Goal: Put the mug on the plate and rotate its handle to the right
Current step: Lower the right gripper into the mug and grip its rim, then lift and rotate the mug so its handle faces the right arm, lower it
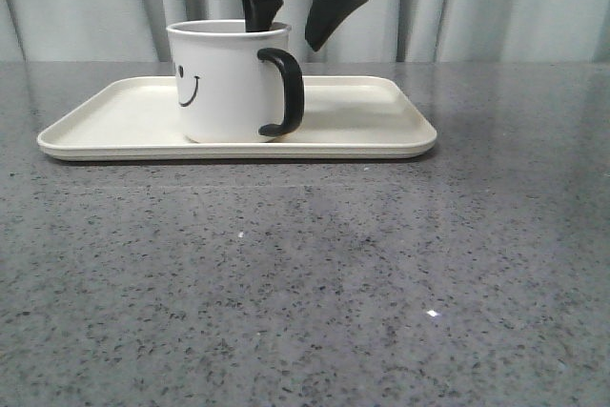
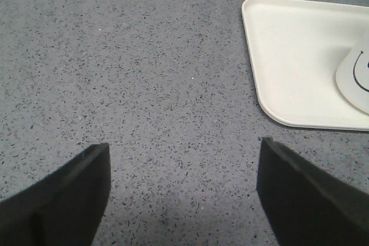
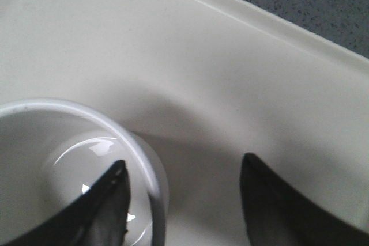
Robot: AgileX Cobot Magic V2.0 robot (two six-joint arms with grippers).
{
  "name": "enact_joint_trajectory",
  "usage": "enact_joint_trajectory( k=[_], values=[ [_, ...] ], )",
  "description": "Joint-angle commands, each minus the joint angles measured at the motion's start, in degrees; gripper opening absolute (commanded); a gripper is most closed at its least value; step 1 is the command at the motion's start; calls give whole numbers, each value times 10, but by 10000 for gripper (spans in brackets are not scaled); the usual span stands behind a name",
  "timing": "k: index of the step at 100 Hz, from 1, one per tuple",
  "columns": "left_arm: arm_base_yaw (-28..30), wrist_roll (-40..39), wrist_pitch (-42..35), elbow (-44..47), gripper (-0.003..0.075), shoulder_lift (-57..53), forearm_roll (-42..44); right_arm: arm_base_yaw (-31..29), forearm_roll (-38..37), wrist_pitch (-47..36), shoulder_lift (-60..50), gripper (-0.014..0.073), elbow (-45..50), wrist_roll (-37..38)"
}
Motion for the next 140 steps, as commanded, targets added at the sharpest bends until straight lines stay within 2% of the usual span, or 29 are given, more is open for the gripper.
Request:
enact_joint_trajectory(
  k=[1,15,31,46,62,80,100,114,127,140],
  values=[
    [2,-4,-39,-15,512,1,4,-1,-4,-26,-34,261,-19,1],
    [2,-4,-39,-15,512,1,4,-1,-4,-26,-34,76,-19,1],
    [2,-4,-39,-15,512,1,4,-1,-4,-34,-35,-71,-19,1],
    [2,-4,-39,-15,512,1,4,-1,-4,-11,-40,-64,-35,-3],
    [2,-4,-39,-15,512,1,4,-1,-3,42,-40,-64,-88,-88],
    [2,-4,-39,-15,512,1,4,-1,43,84,-39,-61,-145,-237],
    [2,-4,-39,-15,512,1,4,-4,152,138,-35,-61,-178,-445],
    [2,-4,-39,-15,512,1,4,-16,223,184,-35,-61,-179,-553],
    [2,-4,-39,-15,512,1,4,-39,264,193,-35,-61,-179,-589],
    [2,-4,-39,-15,512,1,4,-66,272,203,-35,-61,-179,-598]
  ],
)
